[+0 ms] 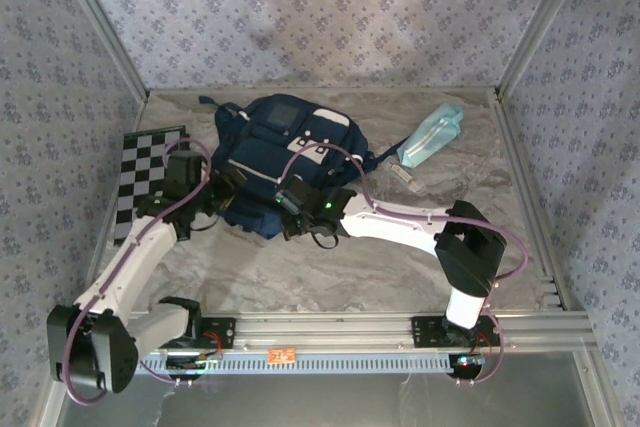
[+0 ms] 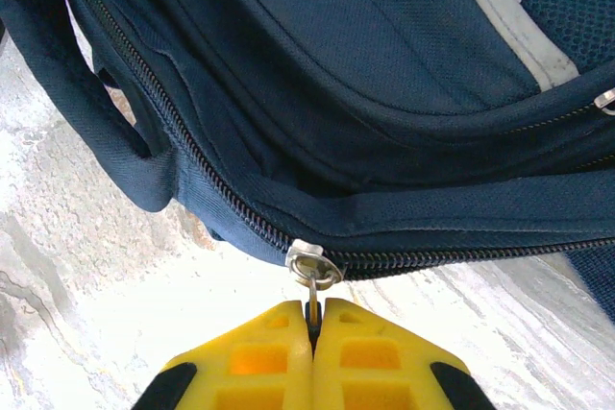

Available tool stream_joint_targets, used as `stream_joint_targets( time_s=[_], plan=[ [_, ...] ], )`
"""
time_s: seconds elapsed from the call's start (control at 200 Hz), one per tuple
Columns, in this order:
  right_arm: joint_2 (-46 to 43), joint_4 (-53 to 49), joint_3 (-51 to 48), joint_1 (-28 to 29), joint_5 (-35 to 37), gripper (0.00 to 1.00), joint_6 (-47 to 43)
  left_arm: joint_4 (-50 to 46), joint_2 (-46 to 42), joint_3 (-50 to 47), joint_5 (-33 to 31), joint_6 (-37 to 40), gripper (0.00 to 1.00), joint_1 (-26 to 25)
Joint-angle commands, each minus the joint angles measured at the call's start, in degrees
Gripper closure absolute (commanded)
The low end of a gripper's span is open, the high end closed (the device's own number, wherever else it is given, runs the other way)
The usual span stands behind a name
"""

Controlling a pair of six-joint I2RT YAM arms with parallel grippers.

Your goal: Pack books, pencil case, and school supplies into a backpack

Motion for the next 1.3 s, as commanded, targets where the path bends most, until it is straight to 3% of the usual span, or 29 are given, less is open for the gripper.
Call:
stream_joint_targets(
  time_s=[0.0,0.19,0.615,0.72,1.104,1.294],
  plan=[
    [0.0,0.6,-1.0,0.3,0.3,1.00,1.7,-0.5,-1.3,-2.7,-0.3,-7.2,0.47,-3.5],
    [-0.4,1.1,-2.0,0.3,1.3,1.00,1.8,4.5,-0.8,-4.9,-3.7,-17.0,0.43,-11.4],
    [-0.3,3.3,-3.0,0.2,1.6,1.00,1.7,11.6,11.1,-3.2,-4.3,-26.4,0.44,-19.2],
    [-0.3,3.2,-3.1,0.3,2.2,1.00,1.6,10.3,12.7,-2.7,-5.4,-26.5,0.50,-19.4],
    [-0.3,-0.7,-2.5,0.9,5.4,1.00,1.4,6.6,10.7,-1.9,-10.7,-22.0,1.00,-19.4],
    [-2.5,-3.8,-4.6,0.5,7.5,1.00,2.4,3.5,7.5,-1.8,-13.7,-19.4,1.00,-19.1]
  ],
)
